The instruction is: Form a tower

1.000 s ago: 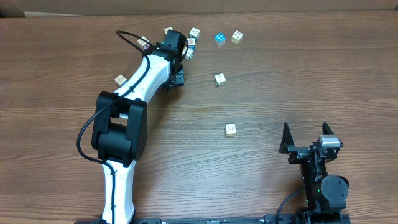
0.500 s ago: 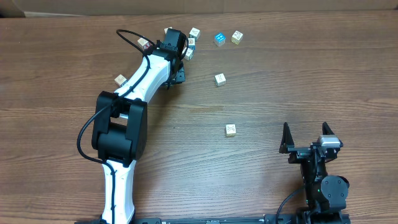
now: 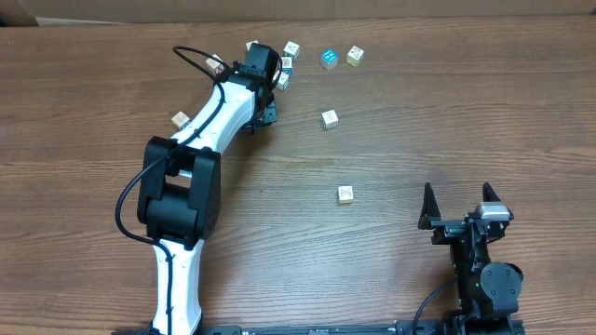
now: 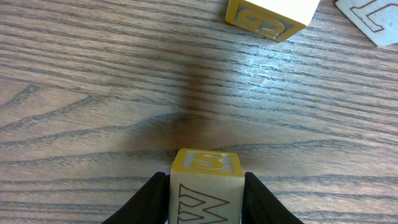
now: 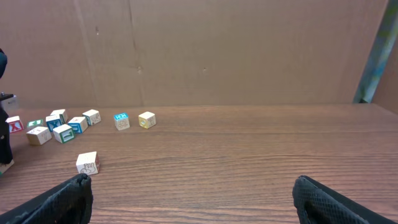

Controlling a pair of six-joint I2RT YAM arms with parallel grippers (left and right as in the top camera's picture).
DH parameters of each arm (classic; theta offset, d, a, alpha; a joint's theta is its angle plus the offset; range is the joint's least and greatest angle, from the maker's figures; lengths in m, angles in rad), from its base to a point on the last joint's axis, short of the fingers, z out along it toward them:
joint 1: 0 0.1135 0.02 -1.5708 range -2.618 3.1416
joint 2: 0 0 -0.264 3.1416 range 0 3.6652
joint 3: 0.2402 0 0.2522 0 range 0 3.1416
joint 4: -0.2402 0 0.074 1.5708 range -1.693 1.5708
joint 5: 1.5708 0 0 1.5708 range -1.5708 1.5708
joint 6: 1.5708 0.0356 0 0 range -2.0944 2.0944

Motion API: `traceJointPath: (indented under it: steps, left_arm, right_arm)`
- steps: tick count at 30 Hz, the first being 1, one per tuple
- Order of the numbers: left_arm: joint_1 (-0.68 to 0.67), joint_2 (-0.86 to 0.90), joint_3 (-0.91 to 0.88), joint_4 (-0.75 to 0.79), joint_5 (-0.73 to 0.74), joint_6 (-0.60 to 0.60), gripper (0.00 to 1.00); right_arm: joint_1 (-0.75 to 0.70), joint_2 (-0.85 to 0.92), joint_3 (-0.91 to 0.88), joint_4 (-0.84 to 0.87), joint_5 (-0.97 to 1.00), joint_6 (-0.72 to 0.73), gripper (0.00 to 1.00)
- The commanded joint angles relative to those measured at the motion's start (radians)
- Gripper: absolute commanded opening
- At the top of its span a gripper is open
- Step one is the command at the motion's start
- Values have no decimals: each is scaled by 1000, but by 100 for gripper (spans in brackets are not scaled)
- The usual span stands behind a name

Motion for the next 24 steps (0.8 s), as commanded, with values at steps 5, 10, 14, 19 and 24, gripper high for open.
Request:
traceJointPath:
  steps: [5, 10, 14, 19, 24]
  left_arm:
    - [-1, 14, -16, 4, 11, 23, 42]
    - [-1, 14, -16, 18, 11, 23, 42]
    - [-1, 14, -16, 17, 11, 24, 38]
    - [0, 14, -16, 16, 11, 39, 30]
    - [0, 14, -16, 16, 12, 39, 31]
  right_arm:
    - [-3, -12, -11, 3, -2, -2, 100]
    - [-3, -12, -11, 3, -2, -2, 100]
    - [-3, -12, -11, 3, -2, -2, 100]
    - [-3, -12, -11, 3, -2, -2, 100]
    - [-3, -12, -11, 3, -2, -2, 100]
